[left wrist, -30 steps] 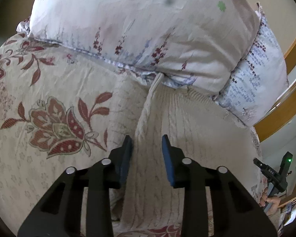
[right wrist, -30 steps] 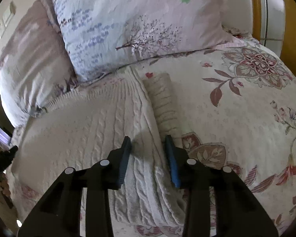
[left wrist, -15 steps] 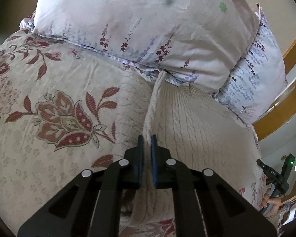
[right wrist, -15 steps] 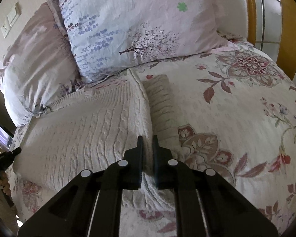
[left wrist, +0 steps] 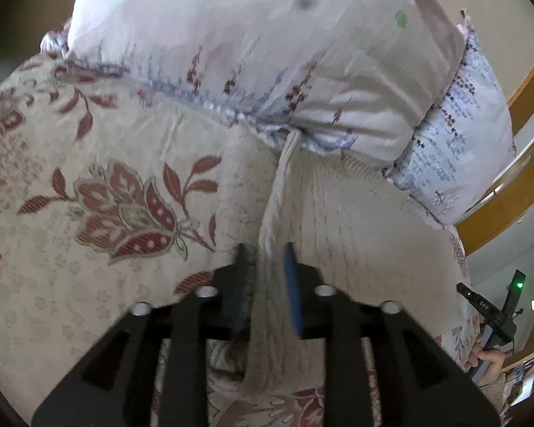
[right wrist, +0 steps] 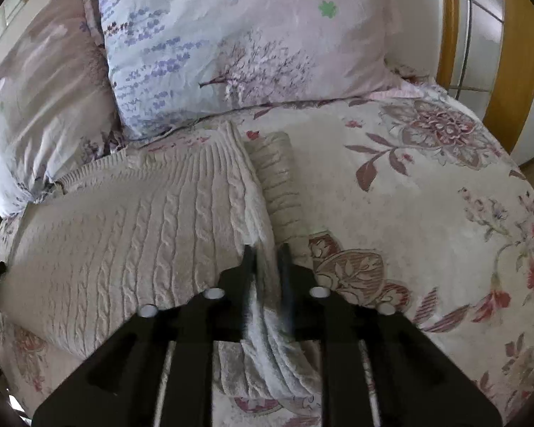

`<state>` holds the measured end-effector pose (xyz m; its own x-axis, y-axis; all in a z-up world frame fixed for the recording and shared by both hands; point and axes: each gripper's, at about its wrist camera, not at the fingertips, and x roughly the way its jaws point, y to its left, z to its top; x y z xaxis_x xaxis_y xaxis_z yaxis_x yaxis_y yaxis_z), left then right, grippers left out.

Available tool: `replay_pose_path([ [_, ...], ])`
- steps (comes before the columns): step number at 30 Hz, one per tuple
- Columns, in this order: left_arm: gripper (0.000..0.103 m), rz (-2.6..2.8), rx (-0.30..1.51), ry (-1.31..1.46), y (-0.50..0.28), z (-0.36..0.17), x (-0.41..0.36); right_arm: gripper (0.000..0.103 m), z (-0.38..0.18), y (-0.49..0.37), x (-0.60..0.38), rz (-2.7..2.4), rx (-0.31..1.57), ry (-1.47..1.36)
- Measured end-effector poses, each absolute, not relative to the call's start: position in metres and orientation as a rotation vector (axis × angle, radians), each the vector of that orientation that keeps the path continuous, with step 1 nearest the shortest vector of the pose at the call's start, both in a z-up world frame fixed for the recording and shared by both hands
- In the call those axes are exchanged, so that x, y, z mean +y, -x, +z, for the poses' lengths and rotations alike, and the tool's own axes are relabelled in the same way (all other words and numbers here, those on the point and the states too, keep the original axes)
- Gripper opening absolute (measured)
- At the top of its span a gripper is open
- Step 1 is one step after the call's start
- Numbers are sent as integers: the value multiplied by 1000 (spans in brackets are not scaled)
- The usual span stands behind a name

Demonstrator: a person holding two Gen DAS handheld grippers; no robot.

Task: Fold small clothes

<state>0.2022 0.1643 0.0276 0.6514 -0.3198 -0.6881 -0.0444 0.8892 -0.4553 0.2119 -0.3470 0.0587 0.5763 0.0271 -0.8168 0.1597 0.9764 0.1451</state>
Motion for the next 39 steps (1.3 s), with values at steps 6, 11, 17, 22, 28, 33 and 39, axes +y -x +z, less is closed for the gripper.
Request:
replay_pose_path([
  [6, 46, -209, 770, 392, -193, 51, 144, 44, 81, -209, -323, -13, 881, -143],
  [11, 46, -260, 803, 350, -198, 45, 117, 44, 76, -220, -285, 80, 915, -68],
  [17, 47, -237, 869, 318, -205, 24, 107, 60, 58, -236, -264, 90, 990, 4],
  [22, 50, -240, 863, 300, -204, 20, 106, 70, 51, -244, -271, 80, 1010, -28],
  [28, 66, -226, 803, 444, -203, 37, 134, 70, 65, -240, -266, 99, 979, -57],
  [33, 68, -179, 810, 549, -213, 37, 165, 70, 74, -243, -241, 158, 950, -48],
  [39, 69, -161, 863, 648, -226, 22, 182, 70, 70, -253, -210, 203, 958, -24],
])
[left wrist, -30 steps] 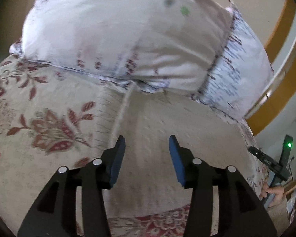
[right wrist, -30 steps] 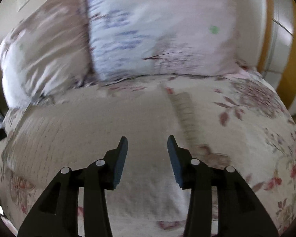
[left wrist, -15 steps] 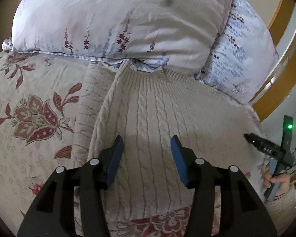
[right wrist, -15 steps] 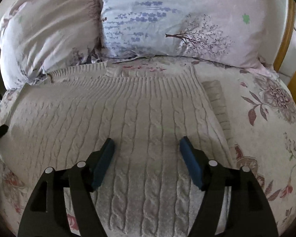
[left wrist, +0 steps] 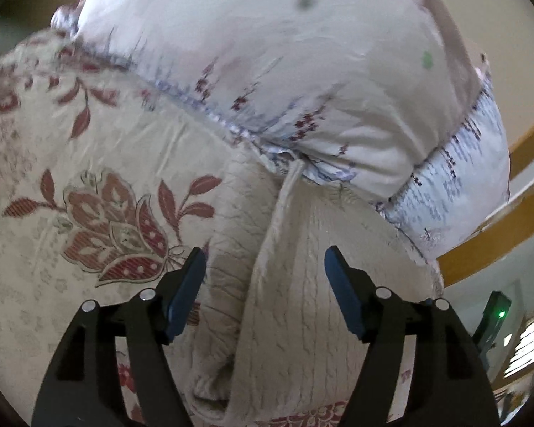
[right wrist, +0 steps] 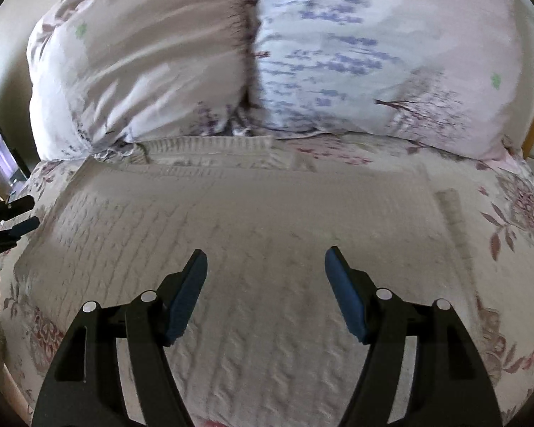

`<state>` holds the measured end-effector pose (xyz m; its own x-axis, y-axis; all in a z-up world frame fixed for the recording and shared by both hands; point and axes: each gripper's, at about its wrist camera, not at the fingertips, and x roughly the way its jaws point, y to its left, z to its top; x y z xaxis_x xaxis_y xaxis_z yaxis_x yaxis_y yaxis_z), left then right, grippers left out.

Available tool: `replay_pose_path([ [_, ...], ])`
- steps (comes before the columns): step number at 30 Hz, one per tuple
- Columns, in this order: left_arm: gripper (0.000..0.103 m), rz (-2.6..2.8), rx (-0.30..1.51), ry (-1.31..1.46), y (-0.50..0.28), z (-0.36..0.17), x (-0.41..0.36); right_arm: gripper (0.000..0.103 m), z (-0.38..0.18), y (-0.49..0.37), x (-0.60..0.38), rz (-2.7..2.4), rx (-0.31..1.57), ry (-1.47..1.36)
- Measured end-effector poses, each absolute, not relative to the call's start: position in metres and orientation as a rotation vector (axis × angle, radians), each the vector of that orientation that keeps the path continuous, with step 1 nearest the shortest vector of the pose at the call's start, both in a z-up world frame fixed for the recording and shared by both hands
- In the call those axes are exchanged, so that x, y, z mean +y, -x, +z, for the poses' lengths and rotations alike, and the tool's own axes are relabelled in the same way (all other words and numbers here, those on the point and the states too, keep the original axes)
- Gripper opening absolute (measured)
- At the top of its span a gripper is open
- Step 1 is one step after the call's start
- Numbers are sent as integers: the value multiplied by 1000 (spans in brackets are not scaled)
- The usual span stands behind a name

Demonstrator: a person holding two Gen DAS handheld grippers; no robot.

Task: Fold small clothes

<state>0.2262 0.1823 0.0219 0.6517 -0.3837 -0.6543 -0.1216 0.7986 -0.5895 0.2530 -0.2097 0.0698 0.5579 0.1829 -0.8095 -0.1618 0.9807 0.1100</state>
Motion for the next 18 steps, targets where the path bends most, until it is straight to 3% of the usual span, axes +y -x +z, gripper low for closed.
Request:
replay_pose_path([
  [15, 70, -186, 889, 725, -240, 10, 177, 76, 47, -259, -191, 175, 981, 62],
  [18, 62, -192, 895, 741, -242, 7, 175, 76, 48, -259, -191, 177, 980, 62],
])
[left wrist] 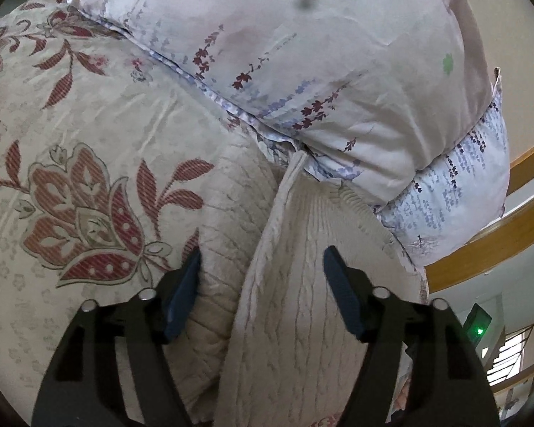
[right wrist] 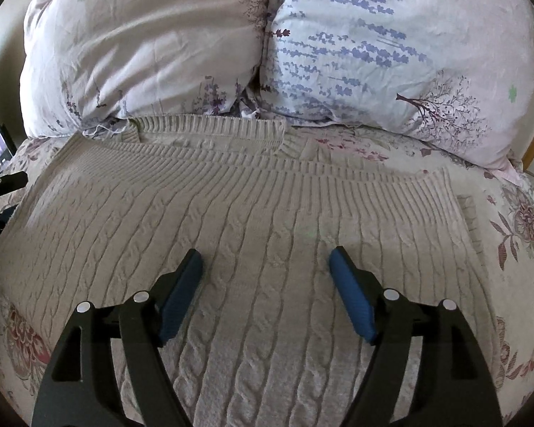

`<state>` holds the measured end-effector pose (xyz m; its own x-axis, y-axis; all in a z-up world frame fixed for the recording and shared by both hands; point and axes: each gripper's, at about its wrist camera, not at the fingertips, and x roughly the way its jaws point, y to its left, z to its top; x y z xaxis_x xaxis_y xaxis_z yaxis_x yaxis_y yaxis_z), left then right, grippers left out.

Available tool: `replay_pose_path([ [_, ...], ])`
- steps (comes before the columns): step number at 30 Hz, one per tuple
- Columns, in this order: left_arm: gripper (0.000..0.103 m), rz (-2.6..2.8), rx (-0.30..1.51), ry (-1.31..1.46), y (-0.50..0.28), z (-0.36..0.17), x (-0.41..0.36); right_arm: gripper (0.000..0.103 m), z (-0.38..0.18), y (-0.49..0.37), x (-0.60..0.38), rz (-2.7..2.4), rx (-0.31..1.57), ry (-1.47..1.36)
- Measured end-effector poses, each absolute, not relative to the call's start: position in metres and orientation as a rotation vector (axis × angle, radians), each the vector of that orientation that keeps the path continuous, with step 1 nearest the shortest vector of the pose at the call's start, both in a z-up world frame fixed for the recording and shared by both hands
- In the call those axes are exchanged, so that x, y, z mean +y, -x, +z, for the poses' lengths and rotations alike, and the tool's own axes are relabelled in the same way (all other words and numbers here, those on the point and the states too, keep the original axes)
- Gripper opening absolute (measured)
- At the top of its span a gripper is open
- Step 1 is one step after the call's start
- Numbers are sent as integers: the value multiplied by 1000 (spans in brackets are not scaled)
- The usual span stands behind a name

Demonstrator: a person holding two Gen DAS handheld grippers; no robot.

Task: Fold small clothes

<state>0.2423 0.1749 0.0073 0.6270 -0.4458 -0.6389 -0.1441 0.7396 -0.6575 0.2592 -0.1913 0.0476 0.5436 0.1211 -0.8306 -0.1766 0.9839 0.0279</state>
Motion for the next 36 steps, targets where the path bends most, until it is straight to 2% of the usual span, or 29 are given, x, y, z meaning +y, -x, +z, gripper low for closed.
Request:
replay_pose_path([
  [3, 54, -199, 900, 770, -243, 4, 175, 77, 48, -259, -191, 179, 980, 63],
  [7, 49, -208, 903, 810, -243, 1, 177, 77, 47, -260, -191, 182, 979, 64],
  [14, 28, -235, 941, 830, -246, -4, 173, 77, 47, -259, -191, 184, 976, 65],
  [18, 21, -257, 926, 841, -247, 4, 168, 77, 47, -259, -190, 185, 977, 65],
  [30, 17, -439, 749, 821, -255, 82, 103, 78, 53, -256, -196, 222, 975, 43],
  [36, 16, -555, 733, 760, -268, 106, 39, 78, 72, -243, -243, 195, 918, -64],
])
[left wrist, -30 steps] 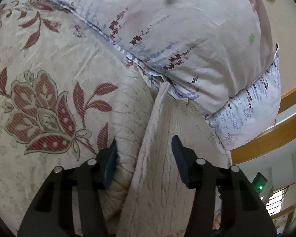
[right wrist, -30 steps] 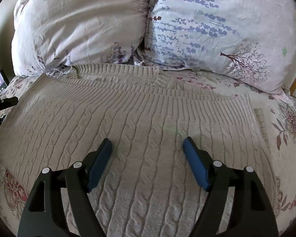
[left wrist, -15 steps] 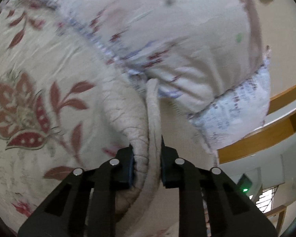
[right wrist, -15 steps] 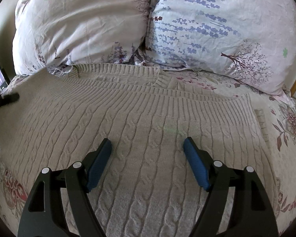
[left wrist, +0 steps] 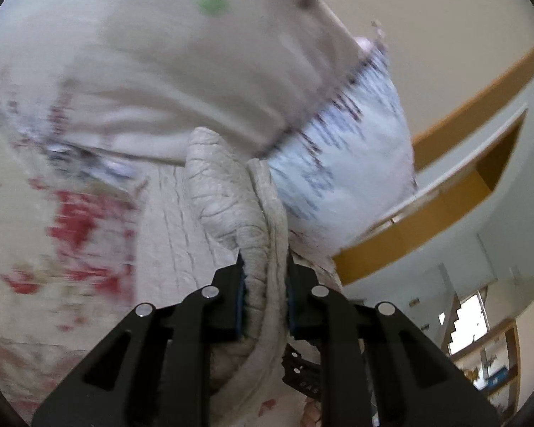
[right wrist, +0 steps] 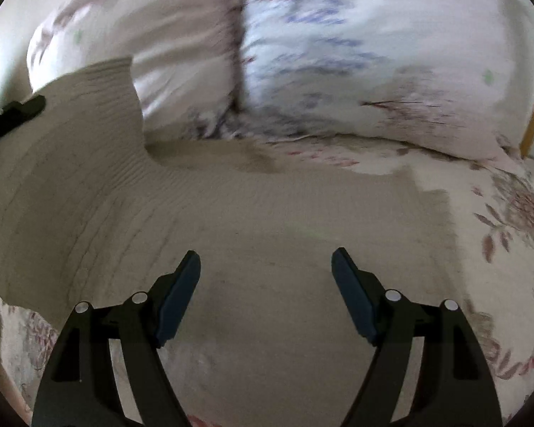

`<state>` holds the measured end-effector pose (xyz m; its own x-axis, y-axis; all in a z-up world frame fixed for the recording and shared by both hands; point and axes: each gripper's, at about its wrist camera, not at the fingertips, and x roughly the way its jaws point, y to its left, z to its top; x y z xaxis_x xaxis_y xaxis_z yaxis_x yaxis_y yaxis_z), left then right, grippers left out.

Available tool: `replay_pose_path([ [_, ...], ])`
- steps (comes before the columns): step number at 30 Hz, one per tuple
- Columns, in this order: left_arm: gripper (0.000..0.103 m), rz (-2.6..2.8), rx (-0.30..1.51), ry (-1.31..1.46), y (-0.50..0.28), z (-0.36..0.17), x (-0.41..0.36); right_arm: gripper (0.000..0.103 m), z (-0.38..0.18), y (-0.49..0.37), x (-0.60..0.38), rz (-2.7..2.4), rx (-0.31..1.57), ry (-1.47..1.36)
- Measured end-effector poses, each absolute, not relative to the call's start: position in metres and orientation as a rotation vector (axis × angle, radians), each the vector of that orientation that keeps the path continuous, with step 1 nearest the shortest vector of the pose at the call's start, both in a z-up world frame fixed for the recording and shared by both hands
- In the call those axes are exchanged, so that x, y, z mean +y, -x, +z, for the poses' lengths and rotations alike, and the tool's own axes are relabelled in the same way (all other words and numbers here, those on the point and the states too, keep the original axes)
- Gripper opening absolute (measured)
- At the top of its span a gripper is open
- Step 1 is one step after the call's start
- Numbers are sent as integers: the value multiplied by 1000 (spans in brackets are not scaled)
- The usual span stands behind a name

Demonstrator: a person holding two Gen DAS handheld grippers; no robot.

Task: Fold small clothes

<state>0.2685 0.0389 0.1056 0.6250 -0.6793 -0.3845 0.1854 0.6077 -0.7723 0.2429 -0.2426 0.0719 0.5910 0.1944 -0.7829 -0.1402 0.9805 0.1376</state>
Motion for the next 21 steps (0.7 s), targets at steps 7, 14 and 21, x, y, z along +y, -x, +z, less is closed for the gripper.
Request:
replay_pose_path([
  [7, 16, -674, 805, 687, -283, 90, -62, 78, 77, -230, -316, 69, 890, -162],
  [14, 22, -697, 992, 648, -301, 41, -123, 77, 68, -220, -367, -2, 887, -277],
  [21, 69, -784, 929, 686, -285, 69, -81, 77, 85, -219, -378, 114, 869, -428],
])
